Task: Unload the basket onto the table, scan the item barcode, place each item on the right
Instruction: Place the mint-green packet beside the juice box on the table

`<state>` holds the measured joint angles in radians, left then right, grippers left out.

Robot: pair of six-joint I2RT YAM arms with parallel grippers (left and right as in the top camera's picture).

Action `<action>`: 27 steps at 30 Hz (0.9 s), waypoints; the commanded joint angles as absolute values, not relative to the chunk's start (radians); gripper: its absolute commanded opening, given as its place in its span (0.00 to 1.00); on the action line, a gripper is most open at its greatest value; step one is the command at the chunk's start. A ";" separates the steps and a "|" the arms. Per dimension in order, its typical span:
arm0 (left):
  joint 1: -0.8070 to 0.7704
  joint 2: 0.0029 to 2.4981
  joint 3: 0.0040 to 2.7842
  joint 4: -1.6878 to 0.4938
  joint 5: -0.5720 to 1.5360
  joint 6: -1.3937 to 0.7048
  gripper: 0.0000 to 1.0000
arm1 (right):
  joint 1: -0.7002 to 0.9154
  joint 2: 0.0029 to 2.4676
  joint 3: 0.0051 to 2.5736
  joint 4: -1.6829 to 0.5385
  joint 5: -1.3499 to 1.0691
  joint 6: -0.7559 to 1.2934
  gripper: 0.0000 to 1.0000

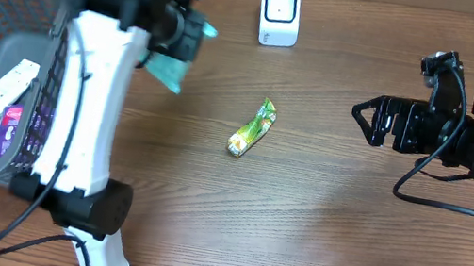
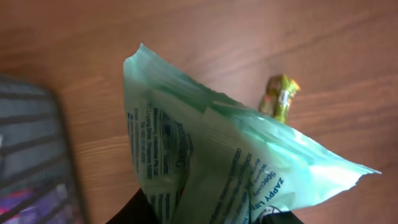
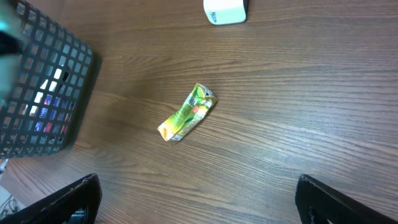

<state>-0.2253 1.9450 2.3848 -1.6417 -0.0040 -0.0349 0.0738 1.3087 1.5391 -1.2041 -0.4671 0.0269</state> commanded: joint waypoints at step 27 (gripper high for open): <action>-0.287 2.241 2.323 -1.549 0.069 -0.179 0.69 | 0.078 1.321 1.565 -1.191 -0.472 0.030 1.00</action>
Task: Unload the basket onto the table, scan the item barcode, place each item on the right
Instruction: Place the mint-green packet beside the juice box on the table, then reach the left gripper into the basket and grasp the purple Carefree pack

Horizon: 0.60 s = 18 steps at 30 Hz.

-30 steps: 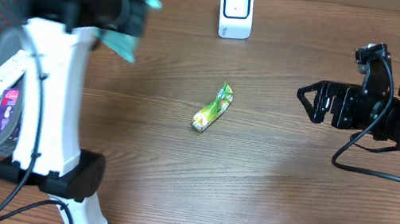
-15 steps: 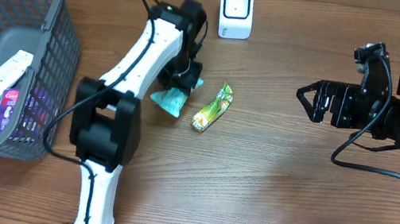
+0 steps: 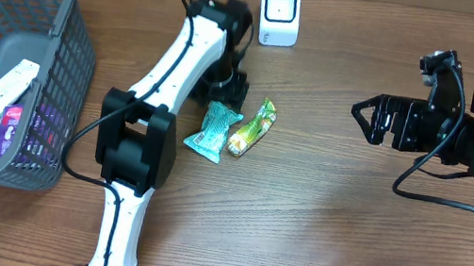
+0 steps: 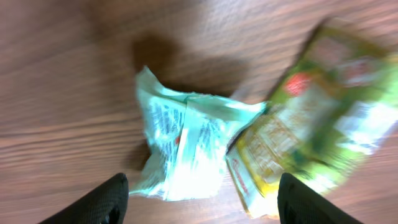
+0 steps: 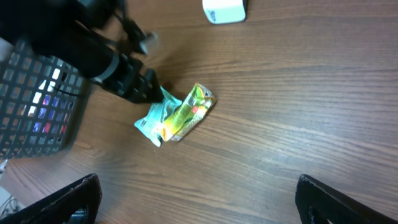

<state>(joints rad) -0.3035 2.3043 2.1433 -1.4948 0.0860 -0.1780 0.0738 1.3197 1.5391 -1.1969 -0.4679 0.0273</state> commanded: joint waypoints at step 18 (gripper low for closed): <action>0.207 1.647 2.548 -1.690 0.034 -0.208 1.00 | 0.078 1.321 1.565 -1.203 -0.473 0.031 1.00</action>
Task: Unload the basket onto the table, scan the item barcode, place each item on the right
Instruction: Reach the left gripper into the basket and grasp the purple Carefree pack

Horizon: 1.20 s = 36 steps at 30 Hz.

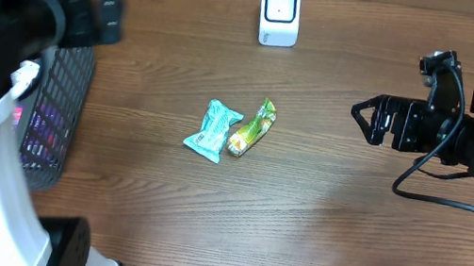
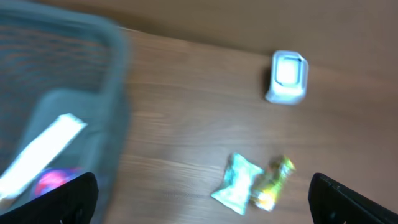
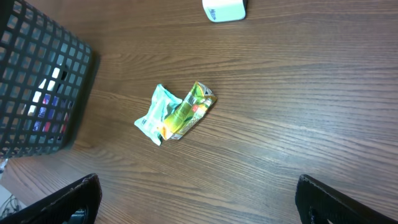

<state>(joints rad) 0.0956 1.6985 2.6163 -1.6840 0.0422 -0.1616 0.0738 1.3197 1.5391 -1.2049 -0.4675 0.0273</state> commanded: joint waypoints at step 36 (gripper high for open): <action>0.832 1.771 1.788 -1.392 0.111 -0.257 0.91 | 0.078 1.321 1.565 -1.199 -0.473 0.031 1.00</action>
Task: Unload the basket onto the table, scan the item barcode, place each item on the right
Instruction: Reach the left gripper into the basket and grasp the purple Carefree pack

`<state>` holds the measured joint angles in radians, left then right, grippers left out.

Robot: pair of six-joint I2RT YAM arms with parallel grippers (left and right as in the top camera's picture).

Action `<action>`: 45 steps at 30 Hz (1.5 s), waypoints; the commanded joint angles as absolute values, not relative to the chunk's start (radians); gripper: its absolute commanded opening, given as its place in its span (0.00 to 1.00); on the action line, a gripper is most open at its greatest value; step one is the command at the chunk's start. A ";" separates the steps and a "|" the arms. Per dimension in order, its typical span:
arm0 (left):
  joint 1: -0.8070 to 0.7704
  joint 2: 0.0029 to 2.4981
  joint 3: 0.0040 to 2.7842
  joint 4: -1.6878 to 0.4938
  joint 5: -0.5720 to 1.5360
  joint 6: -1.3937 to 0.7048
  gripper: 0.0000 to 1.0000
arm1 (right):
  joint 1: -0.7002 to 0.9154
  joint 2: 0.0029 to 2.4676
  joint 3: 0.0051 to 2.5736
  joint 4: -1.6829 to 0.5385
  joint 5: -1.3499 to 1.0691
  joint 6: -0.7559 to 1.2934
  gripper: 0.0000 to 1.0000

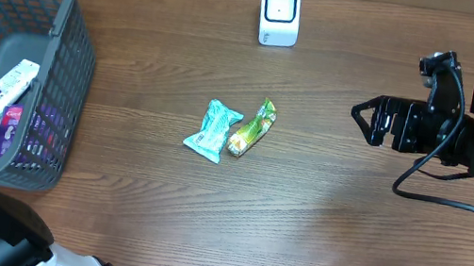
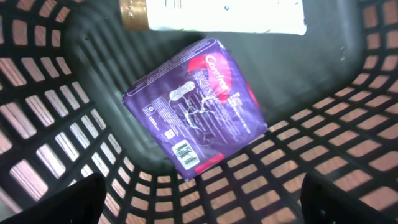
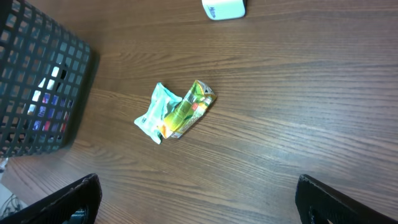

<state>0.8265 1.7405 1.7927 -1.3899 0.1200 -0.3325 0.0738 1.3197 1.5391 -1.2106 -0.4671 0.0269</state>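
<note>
A white barcode scanner (image 1: 280,13) stands at the table's far edge. A teal packet (image 1: 213,130) and a green-yellow packet (image 1: 252,128) lie touching mid-table, also seen in the right wrist view as the teal packet (image 3: 157,114) and the green-yellow packet (image 3: 189,110). My left gripper (image 2: 202,205) is open inside the grey basket, just above a purple packet (image 2: 196,106) whose barcode faces up. A white tube (image 2: 217,15) lies beside it. My right gripper (image 3: 199,199) hangs open and empty over the table's right side.
The basket (image 2: 348,124) has tall mesh walls close around my left fingers. In the overhead view my left arm enters the basket from its near left side. The right arm (image 1: 466,131) sits at the right edge.
My left gripper was high above the table with basket, scanner and both packets in sight. Now it is down inside the basket over the purple packet. Packets and right arm have not moved.
My left gripper first held the teal packet in the air near the basket. Then the teal packet lay on the table against the green-yellow one, gripper open above it. Then the arm was high near the basket, and now it is inside it.
</note>
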 commanded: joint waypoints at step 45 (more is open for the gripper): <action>0.830 1.779 0.953 -0.389 0.123 0.130 0.57 | 0.078 1.360 1.564 -1.180 -0.461 0.049 1.00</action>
<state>0.8314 1.7374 1.0649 -0.4118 0.0853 0.1123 0.0738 1.3582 1.5391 -1.1824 -0.4641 0.0490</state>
